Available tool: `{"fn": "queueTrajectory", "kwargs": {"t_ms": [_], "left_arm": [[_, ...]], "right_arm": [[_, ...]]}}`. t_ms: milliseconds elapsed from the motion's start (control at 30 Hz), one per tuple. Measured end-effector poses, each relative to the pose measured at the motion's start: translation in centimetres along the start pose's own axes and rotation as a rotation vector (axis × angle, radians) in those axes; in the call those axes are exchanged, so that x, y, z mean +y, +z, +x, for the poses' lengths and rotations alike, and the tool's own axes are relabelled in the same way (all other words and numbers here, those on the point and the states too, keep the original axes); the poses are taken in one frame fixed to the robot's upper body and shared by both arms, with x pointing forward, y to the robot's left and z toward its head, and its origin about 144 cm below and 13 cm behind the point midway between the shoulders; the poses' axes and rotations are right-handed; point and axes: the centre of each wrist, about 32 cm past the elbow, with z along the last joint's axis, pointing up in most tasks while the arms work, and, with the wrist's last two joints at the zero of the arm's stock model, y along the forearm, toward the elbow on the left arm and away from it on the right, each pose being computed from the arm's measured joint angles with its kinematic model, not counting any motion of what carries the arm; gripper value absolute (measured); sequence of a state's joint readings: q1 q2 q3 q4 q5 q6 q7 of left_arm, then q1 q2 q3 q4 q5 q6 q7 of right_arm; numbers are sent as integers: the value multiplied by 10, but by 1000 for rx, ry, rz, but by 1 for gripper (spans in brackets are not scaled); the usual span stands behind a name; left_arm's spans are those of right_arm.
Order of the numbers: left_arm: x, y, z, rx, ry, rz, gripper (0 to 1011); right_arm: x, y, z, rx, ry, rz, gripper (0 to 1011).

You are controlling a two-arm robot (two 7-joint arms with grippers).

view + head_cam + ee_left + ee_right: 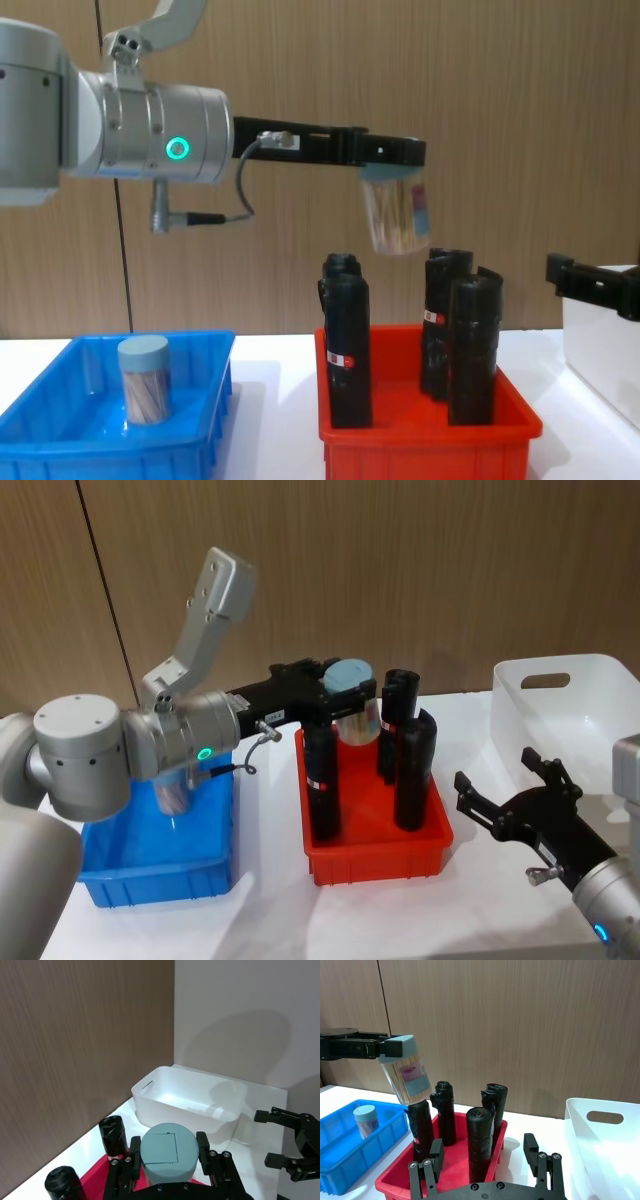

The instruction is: Pick the cotton swabs from the blue box and place them into the white box.

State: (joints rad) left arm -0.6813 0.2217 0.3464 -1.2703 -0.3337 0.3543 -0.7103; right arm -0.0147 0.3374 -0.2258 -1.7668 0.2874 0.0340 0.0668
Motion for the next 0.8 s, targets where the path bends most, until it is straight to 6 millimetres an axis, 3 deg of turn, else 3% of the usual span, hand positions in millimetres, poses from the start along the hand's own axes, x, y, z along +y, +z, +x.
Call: {"fn": "queueTrajectory", "kwargs": {"t_ms": [500,800], "left_arm": [[-9,9,3,3,-47,15,669],[-11,11,4,4,-57,19,669]], "right_arm": [[3,3,1,-13,19,-4,1001],[18,13,7,-38,109,-35,1001]]}}
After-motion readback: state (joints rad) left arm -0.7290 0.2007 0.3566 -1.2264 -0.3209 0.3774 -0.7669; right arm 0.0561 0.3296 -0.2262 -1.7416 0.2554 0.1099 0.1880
